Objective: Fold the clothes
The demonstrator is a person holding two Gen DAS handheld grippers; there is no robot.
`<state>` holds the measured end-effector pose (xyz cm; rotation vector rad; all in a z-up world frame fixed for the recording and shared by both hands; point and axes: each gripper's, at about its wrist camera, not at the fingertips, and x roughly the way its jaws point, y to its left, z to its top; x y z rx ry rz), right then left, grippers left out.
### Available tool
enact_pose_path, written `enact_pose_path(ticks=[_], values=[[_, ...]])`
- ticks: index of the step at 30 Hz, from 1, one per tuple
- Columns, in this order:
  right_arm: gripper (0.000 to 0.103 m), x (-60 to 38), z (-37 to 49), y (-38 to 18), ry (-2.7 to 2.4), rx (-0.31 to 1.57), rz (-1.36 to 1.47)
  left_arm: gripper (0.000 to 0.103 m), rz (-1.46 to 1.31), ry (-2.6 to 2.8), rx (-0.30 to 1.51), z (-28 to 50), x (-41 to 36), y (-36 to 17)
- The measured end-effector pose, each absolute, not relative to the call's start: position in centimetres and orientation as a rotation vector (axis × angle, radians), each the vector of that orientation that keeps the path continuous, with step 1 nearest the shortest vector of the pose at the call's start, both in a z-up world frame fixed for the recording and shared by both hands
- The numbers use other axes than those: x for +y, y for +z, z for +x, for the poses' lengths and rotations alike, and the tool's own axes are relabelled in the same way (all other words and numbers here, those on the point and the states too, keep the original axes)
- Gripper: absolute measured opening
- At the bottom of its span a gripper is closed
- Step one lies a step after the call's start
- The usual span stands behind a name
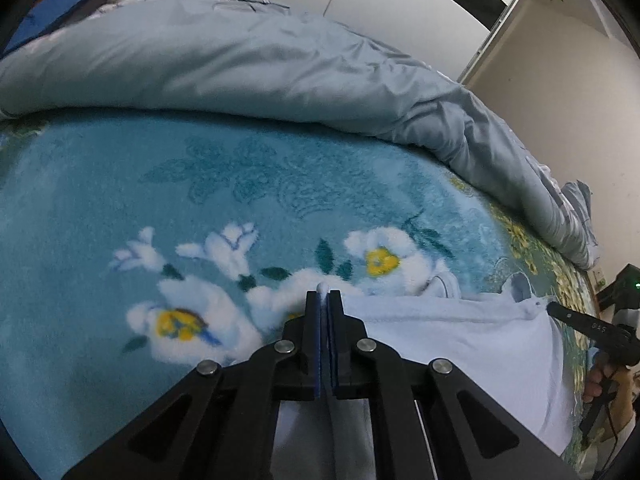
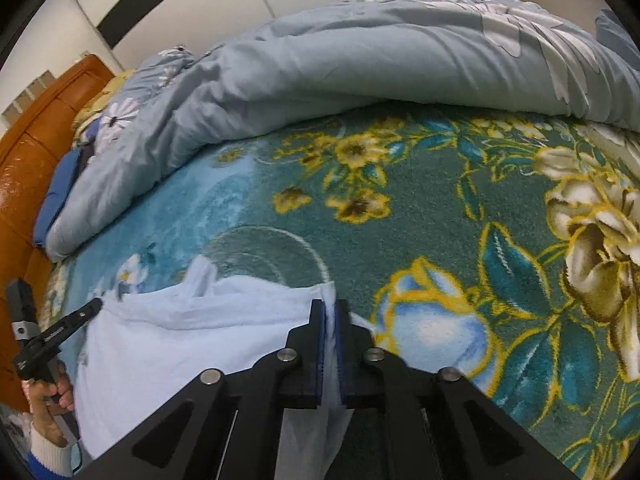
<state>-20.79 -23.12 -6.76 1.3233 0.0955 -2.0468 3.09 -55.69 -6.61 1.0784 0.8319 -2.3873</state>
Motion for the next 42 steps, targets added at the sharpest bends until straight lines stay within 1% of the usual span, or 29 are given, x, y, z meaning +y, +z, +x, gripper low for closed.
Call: enact_pose_path(ticks=[1, 2, 3, 4, 5, 6, 11, 15, 17, 21, 25, 26, 27, 28, 29, 30, 32, 36, 40, 42], values=[[0.008, -22.9, -20.6, -6.4, -2.045, 0.095, 1.309, 0.004, 1.078, -2.385, 0.83, 3.4, -55.6, -6.3], [0.02, -22.5, -20.3, -6.0, -2.046, 0.095, 1.295, 0.008, 1.078, -2.383, 0.828, 3.7, -55.5, -6.0], [0.029, -21.9, -19.9, -5.6, -2.041, 0.078, 1.285, 0.019, 1.07, -2.374, 0.832, 4.6, -55.4, -5.6], [0.043, -21.2, -19.4, -5.2, -2.036, 0.062, 1.275, 0.027, 1.056, -2.379, 0.848, 5.4, -55.1, -5.2], [0.046, -20.5, -19.0, -4.8, -2.031, 0.046, 1.266, 0.047, 1.042, -2.384, 0.864, 6.2, -54.8, -4.8], [0.046, -19.8, -18.5, -4.4, -2.024, 0.029, 1.257, 0.057, 1.025, -2.388, 0.877, 7.6, -54.1, -4.3], [0.046, -14.1, -13.7, -4.6, -1.929, -0.056, 1.277, 0.061, 1.035, -2.417, 0.953, 13.9, -50.3, -4.1], [0.046, -10.0, -9.8, -6.4, -1.84, -0.161, 1.353, 0.061, 1.093, -2.381, 1.089, 18.4, -47.3, -6.2], [0.046, -8.6, -8.1, -7.6, -1.791, -0.217, 1.395, 0.062, 1.135, -2.382, 1.147, 19.3, -46.3, -7.2], [0.047, -8.3, -6.8, -8.3, -1.805, -0.257, 1.384, 0.063, 1.086, -2.365, 1.192, 19.4, -45.7, -7.5], [0.047, -9.0, -6.8, -8.7, -1.762, -0.342, 1.401, 0.062, 1.059, -2.394, 1.257, 18.8, -44.9, -7.4], [0.044, -9.1, -6.8, -8.8, -1.764, -0.357, 1.403, 0.055, 1.06, -2.404, 1.276, 18.7, -44.7, -7.4], [0.042, -9.1, -6.9, -8.8, -1.768, -0.376, 1.4, 0.041, 1.065, -2.405, 1.298, 18.5, -44.5, -7.6], [0.034, -9.1, -7.0, -8.9, -1.767, -0.393, 1.4, 0.032, 1.077, -2.389, 1.301, 18.4, -44.4, -7.8], [0.021, -9.2, -7.0, -9.0, -1.764, -0.412, 1.404, 0.014, 1.083, -2.37, 1.306, 18.3, -44.4, -8.0], [0.016, -9.3, -7.1, -9.2, -1.762, -0.43, 1.411, 0.012, 1.075, -2.348, 1.347, 18.2, -44.5, -8.4], [0.01, -9.5, -7.1, -9.4, -1.765, -0.446, 1.424, 0.008, 1.046, -2.317, 1.406, 18.3, -45.0, -8.7], [0.008, -9.1, -6.4, -8.2, -1.824, -0.426, 1.4, 0.008, 0.984, -2.305, 1.43, 19.5, -45.0, -7.3], [0.008, -7.8, -4.7, -6.4, -1.832, -0.426, 1.343, 0.008, 0.986, -2.367, 1.343, 22.2, -43.1, -5.4], [0.008, -6.7, -3.0, -6.1, -1.828, -0.403, 1.33, 0.008, 1.012, -2.372, 1.327, 23.6, -41.7, -5.5]])
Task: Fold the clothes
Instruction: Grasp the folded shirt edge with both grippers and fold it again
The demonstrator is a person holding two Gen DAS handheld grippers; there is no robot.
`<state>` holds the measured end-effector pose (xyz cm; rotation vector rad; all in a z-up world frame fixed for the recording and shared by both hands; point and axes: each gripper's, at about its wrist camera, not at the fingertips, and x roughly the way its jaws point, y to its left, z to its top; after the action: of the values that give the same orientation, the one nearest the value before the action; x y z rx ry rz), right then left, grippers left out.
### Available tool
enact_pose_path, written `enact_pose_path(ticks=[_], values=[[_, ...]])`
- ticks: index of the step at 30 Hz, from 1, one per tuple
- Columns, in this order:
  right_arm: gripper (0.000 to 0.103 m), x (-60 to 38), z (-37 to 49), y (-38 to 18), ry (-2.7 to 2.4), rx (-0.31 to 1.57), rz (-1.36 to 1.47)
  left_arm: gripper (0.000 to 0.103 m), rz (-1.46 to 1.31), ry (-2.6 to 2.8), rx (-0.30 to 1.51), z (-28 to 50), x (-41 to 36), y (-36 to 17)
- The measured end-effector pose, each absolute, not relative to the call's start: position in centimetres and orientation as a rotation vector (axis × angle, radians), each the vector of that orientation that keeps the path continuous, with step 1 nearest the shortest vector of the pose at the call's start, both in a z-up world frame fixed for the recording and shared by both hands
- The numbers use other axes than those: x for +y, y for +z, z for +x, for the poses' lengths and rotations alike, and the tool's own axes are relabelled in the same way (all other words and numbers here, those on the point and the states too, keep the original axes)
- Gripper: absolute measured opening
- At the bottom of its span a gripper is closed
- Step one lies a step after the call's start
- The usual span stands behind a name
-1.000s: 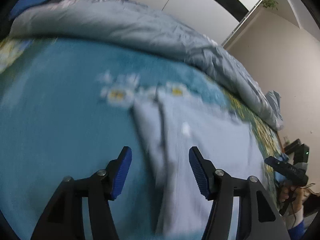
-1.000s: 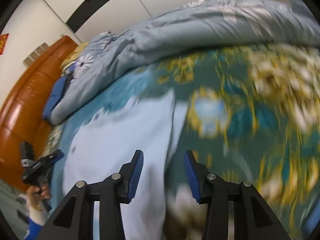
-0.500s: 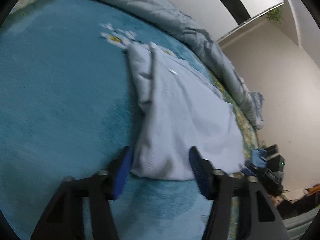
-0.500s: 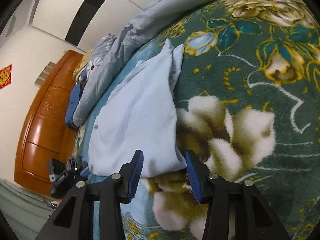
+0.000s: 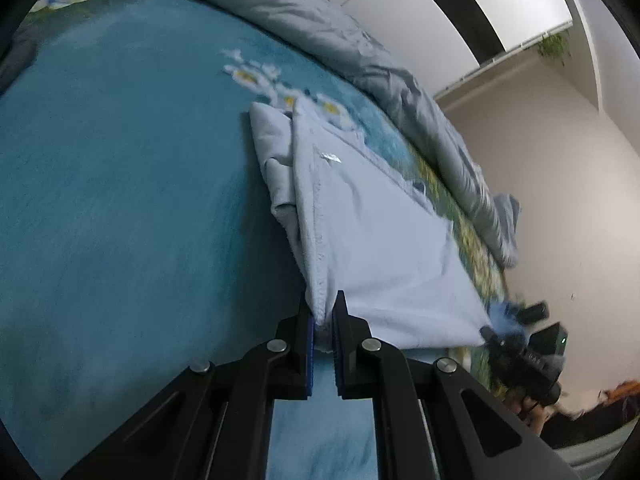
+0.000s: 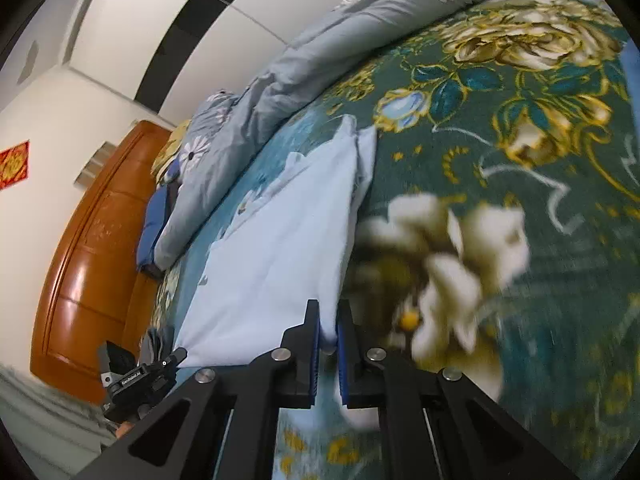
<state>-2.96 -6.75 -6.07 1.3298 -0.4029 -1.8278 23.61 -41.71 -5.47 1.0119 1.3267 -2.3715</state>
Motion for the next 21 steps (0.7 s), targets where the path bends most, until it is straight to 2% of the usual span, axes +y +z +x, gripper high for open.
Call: enact_pose_path(ticks=[8, 14, 17, 20, 21], values=[[0.008, 0.2, 4.8, -7.0, -1.771, -0.412, 1.321, 0.008, 1.044, -2.375, 1.374, 32.0, -35.7, -7.8], [0.008, 2.3, 6.9, -9.2, -1.763, -0.436, 1.352, 0.008, 1.025, -2.362, 1.368, 33.4, -34.4, -9.0], [0.008, 2.4, 6.9, -10.4, -1.761, -0.467, 1.377, 0.009, 1.043, -2.372, 1.307, 33.0, -34.1, -8.7], [0.008, 2.4, 7.0, -10.5, -1.762, -0.461, 1.368, 0.012, 1.079, -2.403, 1.224, 32.8, -33.7, -8.0], [0.009, 2.4, 7.0, -10.4, -1.764, -0.455, 1.364, 0.018, 1.086, -2.406, 1.211, 33.1, -33.8, -7.8]])
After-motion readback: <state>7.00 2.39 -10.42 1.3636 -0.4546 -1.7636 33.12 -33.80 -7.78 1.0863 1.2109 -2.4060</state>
